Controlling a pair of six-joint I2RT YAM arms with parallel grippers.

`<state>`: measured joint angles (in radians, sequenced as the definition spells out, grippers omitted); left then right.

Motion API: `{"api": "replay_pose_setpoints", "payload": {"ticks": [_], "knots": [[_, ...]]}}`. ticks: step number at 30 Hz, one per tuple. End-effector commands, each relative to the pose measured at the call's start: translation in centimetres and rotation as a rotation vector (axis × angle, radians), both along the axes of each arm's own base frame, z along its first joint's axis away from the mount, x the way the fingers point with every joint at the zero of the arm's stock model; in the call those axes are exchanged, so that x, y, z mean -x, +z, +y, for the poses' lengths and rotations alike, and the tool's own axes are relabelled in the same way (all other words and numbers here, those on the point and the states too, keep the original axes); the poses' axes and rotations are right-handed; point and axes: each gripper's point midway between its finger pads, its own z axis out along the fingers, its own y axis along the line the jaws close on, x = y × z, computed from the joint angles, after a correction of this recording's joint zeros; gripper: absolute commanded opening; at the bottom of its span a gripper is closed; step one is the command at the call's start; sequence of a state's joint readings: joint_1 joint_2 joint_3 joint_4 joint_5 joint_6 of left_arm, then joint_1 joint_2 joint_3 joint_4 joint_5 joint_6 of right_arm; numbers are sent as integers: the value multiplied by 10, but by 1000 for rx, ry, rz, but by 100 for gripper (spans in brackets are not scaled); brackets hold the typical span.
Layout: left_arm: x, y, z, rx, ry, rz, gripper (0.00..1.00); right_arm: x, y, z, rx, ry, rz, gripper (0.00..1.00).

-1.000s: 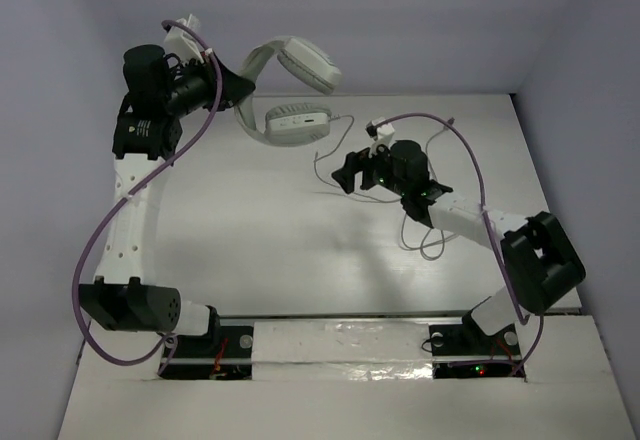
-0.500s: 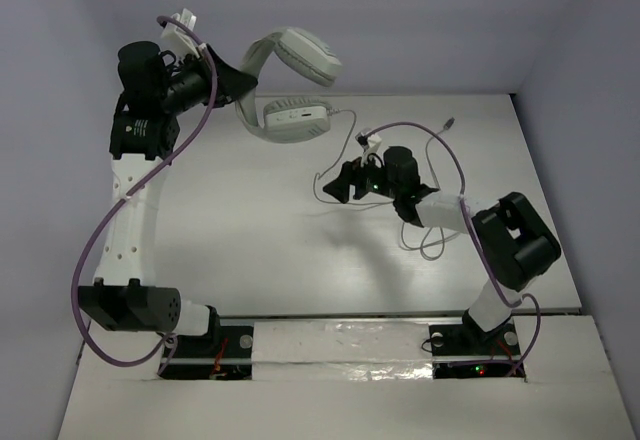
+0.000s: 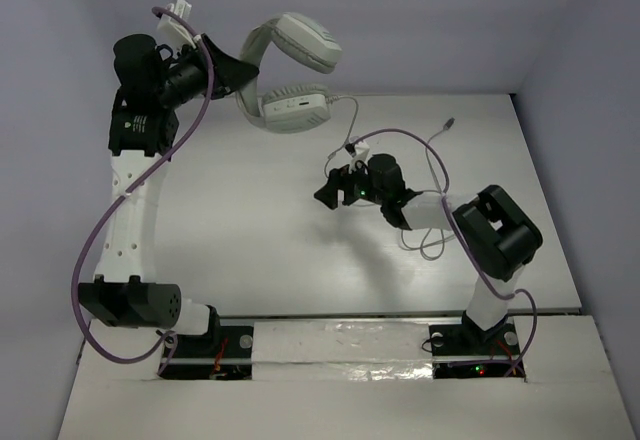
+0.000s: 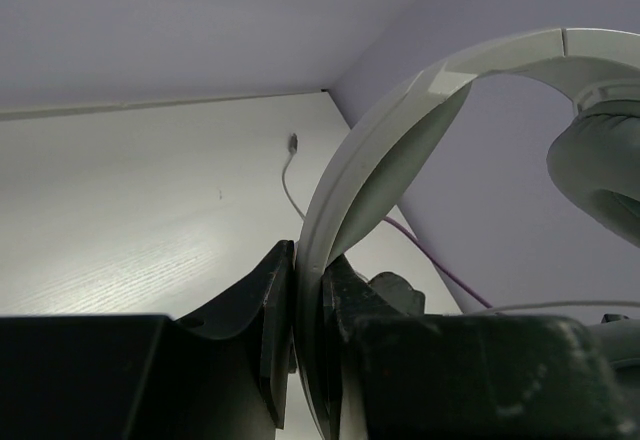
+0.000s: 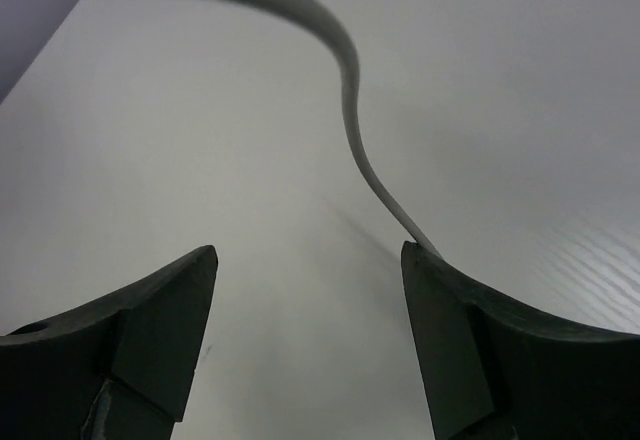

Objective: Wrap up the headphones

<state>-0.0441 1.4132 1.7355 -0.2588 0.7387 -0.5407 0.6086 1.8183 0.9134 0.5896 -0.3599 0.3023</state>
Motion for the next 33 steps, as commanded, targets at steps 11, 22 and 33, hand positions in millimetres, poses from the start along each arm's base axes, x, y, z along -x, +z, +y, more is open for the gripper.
{"api": "replay_pose_setpoints", "payload": {"ticks": [11, 22, 33], "knots": [[10, 40, -1, 38, -4, -114, 0, -1, 68, -25, -103, -133, -179, 64], [18, 65, 0, 95, -30, -152, 0, -14, 27, 13, -91, 5, -85, 73], [-26, 70, 47, 428, 275, -97, 0, 51, 15, 72, -153, 58, 20, 45]]}}
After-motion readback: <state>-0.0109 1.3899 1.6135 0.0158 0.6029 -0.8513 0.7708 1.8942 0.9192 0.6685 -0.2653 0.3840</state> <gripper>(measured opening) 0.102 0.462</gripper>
